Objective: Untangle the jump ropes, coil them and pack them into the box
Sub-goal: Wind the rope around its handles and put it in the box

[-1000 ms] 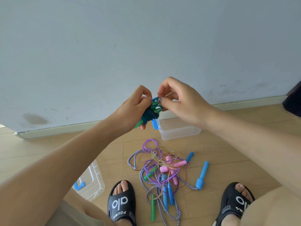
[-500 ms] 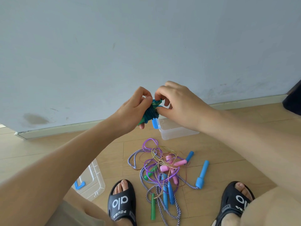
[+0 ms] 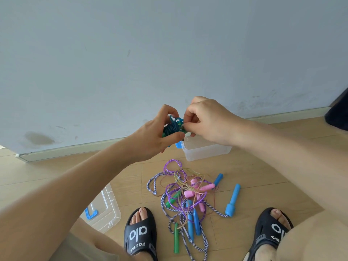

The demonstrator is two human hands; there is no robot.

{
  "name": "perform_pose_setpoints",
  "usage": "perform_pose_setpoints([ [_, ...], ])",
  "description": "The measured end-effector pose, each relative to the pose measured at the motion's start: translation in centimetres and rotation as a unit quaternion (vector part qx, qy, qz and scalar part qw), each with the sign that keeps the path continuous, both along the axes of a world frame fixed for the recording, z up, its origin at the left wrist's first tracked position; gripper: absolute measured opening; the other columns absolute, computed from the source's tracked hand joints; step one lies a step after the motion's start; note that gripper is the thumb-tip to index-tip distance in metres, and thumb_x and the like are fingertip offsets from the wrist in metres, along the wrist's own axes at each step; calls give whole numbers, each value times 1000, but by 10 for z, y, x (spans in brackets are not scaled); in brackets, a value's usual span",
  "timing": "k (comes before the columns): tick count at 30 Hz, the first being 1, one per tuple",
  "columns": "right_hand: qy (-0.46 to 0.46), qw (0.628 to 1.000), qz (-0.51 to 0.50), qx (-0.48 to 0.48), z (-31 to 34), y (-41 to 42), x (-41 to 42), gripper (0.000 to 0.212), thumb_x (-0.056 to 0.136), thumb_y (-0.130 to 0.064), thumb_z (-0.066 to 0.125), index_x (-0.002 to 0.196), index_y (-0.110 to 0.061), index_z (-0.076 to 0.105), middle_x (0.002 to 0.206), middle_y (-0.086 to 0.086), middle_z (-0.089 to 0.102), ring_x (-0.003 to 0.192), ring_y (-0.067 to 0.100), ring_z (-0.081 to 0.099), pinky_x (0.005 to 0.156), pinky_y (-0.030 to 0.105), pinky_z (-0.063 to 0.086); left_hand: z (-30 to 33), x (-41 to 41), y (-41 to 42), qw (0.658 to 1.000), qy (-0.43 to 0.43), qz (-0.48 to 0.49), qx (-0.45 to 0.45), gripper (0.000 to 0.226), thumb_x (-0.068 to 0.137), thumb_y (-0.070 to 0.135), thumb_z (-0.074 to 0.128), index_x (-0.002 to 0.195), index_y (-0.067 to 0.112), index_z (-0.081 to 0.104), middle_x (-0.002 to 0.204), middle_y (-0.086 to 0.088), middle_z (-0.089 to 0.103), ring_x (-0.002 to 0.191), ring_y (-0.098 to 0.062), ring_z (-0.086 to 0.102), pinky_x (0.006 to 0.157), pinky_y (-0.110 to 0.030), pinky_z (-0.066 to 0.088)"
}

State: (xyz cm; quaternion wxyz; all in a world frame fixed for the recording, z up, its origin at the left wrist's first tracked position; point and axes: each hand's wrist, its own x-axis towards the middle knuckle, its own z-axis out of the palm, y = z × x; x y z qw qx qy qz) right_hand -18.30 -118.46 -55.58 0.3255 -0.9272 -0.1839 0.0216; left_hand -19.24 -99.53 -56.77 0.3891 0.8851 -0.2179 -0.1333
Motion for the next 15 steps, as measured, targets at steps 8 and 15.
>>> perform_pose_setpoints([
  [8,30,996,30,-73,7,-2,-4,18,97,-15,47,87,-5,59,99,3,55,84,18,65,74,28,48,-3,6,-3,998,26,54,-27,26,96,37,60,117,32,46,93,1,67,53,-17,55,58,-24,51],
  [15,214,975,51,34,13,-8,-9,22,104,-21,46,97,-3,57,85,2,72,69,8,70,68,22,50,-8,16,11,994,66,90,-18,13,98,37,57,110,37,53,98,-7,67,50,-18,53,50,-27,45],
])
